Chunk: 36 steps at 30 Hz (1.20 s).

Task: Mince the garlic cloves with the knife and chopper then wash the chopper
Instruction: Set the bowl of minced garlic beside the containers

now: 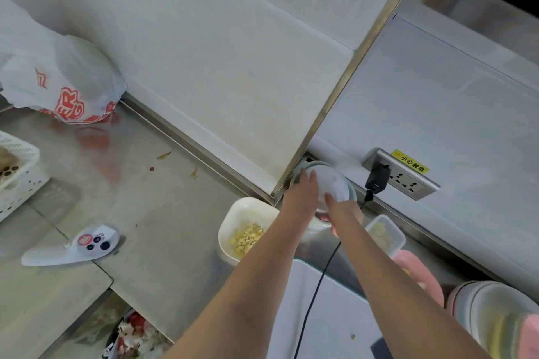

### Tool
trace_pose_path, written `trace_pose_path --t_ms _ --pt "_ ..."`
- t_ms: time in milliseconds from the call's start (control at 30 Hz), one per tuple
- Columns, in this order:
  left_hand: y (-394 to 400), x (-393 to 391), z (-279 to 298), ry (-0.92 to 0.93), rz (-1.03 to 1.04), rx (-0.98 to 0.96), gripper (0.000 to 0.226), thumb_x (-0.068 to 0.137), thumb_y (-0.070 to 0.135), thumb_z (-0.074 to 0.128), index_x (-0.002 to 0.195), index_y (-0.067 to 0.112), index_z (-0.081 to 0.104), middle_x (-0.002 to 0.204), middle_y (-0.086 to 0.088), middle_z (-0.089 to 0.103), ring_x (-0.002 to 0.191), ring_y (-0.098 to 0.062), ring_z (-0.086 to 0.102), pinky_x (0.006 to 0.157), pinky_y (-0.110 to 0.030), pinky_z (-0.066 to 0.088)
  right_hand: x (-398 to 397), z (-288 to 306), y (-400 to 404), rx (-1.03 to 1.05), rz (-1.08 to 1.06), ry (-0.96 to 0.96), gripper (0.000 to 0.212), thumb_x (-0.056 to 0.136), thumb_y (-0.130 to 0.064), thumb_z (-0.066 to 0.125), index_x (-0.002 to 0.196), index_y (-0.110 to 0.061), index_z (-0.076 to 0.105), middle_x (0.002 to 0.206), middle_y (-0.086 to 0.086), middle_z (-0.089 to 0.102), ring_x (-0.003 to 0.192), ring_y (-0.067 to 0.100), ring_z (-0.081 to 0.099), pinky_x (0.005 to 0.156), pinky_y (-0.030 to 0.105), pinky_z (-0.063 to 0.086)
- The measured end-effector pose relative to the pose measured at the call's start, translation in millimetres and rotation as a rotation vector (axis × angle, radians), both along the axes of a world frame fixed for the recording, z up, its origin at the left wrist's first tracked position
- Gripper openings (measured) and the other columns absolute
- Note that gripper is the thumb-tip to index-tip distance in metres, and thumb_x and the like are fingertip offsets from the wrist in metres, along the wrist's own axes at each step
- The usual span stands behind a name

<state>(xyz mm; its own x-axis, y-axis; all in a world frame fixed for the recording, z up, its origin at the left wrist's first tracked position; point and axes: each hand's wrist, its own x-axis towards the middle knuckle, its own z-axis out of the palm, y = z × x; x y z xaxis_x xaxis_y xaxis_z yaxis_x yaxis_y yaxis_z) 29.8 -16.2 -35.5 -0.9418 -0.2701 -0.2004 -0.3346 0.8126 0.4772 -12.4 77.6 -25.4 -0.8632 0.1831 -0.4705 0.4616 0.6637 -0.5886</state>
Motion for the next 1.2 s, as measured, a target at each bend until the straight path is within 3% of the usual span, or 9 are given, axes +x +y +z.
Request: trace_pose_path --t_ms 100,200,300,467,667,833,933,1100,1200 --pt "0 7 -8 0.032 -0.04 -0.041 0.068 0.098 0.003 0.037 0.152 0.006 -0.005 0.16 -0.017 -0.005 0.141 -0.032 0.027 0.104 -0.038 0.039 8 5 0 0.172 0.088 0.055 0.067 0.084 -0.057 0.061 0.116 0.001 0.057 0.102 0.017 0.068 0.093 0.034 0.066 0.081 0.039 0.055" --pt "-1 14 -17 0.054 -0.077 -0.163 0.061 0.102 0.009 0.029 0.151 0.004 -0.007 0.16 -0.013 -0.007 0.148 -0.028 -0.004 0.12 -0.038 0.014 17 23 -2 0.192 0.113 0.174 0.068 0.085 -0.038 0.07 0.125 0.004 0.035 0.122 0.025 0.057 0.107 0.04 0.059 0.075 0.036 0.047" --pt "-4 21 -23 0.055 -0.085 -0.212 0.062 0.103 0.016 0.029 0.151 0.002 -0.009 0.161 -0.012 -0.007 0.148 -0.026 -0.009 0.121 -0.036 0.002 18 31 -8 0.076 0.154 0.217 0.056 0.089 -0.018 0.065 0.126 -0.001 0.027 0.131 0.027 0.047 0.113 0.041 0.052 0.083 0.039 0.045" --pt "-11 67 -28 0.13 -0.115 -0.201 0.061 0.095 0.005 0.041 0.15 -0.001 0.015 0.155 -0.018 0.02 0.145 -0.031 0.015 0.115 -0.035 0.025 31 19 -10 0.016 0.335 0.299 0.039 0.088 0.003 0.033 0.123 -0.015 0.029 0.137 0.017 0.03 0.114 0.031 0.037 0.08 0.04 0.037" --pt "-26 133 -50 0.027 0.058 -0.177 0.05 0.053 0.003 0.078 0.101 0.003 0.064 0.1 -0.014 0.063 0.09 -0.036 0.062 0.068 -0.039 0.055 55 4 15 0.071 0.537 0.497 0.034 0.095 0.002 0.036 0.121 -0.012 0.054 0.125 0.006 0.046 0.097 0.018 0.051 0.076 0.026 0.038" --pt "-37 158 -54 -0.06 0.291 -0.124 0.065 0.088 0.013 0.056 0.146 0.013 0.027 0.15 -0.01 0.028 0.139 -0.032 0.022 0.107 -0.038 0.032 67 8 44 0.082 0.233 0.666 0.017 0.095 -0.002 0.042 0.103 -0.004 0.057 0.089 0.018 0.063 0.078 0.031 0.055 0.062 0.031 0.034" --pt "-37 156 -47 -0.094 0.393 0.006 0.076 0.092 0.009 0.052 0.153 0.018 0.007 0.158 -0.008 0.011 0.139 -0.036 0.019 0.11 -0.043 0.028 67 10 49 0.129 0.196 0.574 0.019 0.093 0.0 0.04 0.102 -0.004 0.056 0.09 0.018 0.062 0.077 0.03 0.053 0.063 0.031 0.037" --pt "-42 145 -44 -0.018 0.666 0.411 0.081 0.086 -0.002 0.053 0.153 0.011 0.01 0.132 -0.016 0.051 0.124 -0.033 0.047 0.099 -0.038 0.04 55 14 34 0.126 0.131 0.481 0.02 0.092 0.0 0.041 0.104 -0.005 0.057 0.098 0.014 0.063 0.089 0.028 0.057 0.068 0.03 0.038" --pt "-40 143 -38 -0.012 0.781 0.527 0.059 0.084 -0.007 0.049 0.141 0.004 0.041 0.121 -0.014 0.063 0.116 -0.031 0.055 0.09 -0.032 0.042 44 17 24 0.042 0.156 0.347 0.022 0.096 -0.013 0.046 0.115 -0.007 0.055 0.117 0.014 0.058 0.103 0.026 0.054 0.074 0.027 0.034"
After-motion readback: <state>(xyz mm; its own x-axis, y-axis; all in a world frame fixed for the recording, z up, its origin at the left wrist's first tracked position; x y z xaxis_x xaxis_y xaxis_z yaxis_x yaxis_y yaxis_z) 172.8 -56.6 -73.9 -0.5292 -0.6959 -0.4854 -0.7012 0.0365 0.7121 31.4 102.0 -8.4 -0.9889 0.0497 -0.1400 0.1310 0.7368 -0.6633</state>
